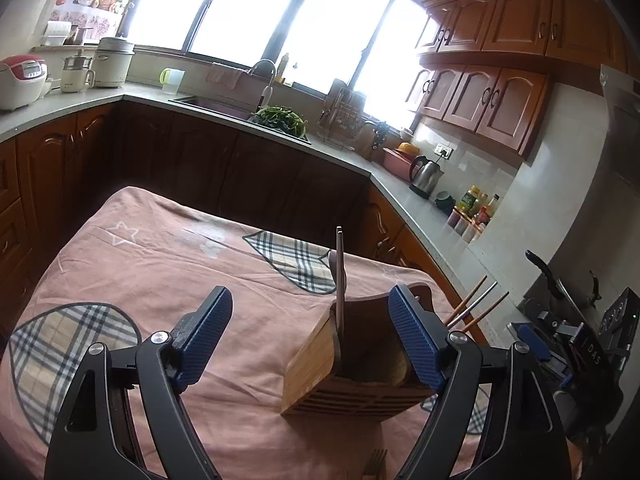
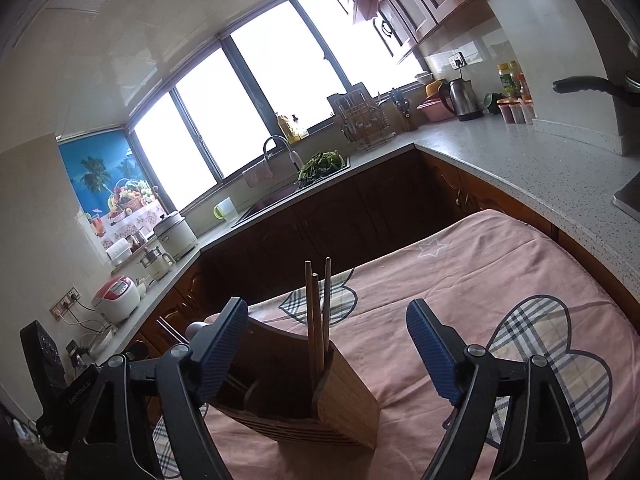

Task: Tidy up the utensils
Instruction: 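Lower the chopsticks into the holder and open both tools, then move both open tools back over the remaining chopsticks and forks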

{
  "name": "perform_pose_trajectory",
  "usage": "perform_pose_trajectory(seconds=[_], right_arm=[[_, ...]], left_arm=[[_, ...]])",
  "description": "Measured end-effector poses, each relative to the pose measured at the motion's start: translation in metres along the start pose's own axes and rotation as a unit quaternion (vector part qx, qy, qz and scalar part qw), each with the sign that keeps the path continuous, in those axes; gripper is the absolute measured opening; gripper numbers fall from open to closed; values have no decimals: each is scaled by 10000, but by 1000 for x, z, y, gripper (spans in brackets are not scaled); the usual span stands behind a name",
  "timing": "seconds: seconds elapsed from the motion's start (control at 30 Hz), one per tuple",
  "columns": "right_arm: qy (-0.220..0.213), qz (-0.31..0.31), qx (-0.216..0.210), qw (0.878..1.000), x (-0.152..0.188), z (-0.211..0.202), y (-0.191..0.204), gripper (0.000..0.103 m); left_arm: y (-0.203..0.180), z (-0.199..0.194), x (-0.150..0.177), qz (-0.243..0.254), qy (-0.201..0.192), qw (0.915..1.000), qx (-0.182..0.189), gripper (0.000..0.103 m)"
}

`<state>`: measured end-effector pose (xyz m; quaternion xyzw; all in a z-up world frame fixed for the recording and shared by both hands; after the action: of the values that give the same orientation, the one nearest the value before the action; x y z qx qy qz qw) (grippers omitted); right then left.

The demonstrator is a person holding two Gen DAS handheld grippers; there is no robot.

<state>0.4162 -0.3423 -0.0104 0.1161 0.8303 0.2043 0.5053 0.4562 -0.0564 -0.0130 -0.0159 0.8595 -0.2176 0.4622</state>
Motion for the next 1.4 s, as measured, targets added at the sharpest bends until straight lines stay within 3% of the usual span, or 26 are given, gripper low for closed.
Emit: perform_pose_trajectory(seconds=[0.13,0.47,0.77,1.4], right_arm=[[20,-7,14,10000,9,-14,0,86],[258,-305,122,9991,44,-53,6,86],[491,-476,169,9975,74,-84,5,86],[1040,-657,259,9921,156,-111,3,85]], left_arm=[[2,-14,11,-15,48,10000,-52,87],[6,-50,52,206,389,9989,-187,87],[21,-80,87,111,661,9973,-294,87],[35,-95,169,-57,1292,9910,-350,87]])
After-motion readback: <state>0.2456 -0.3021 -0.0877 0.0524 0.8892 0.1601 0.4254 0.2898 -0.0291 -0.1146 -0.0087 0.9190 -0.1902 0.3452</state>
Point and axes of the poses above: each gripper's, at about its wrist camera, not at the fingertips, and z roughly the way its jaws point, y to its left, x to its underside, the point moved 7 cm from there along z, roughly the way its jaws point, and after that the axes turned 3 degrees about y, right-handed, at the moved point
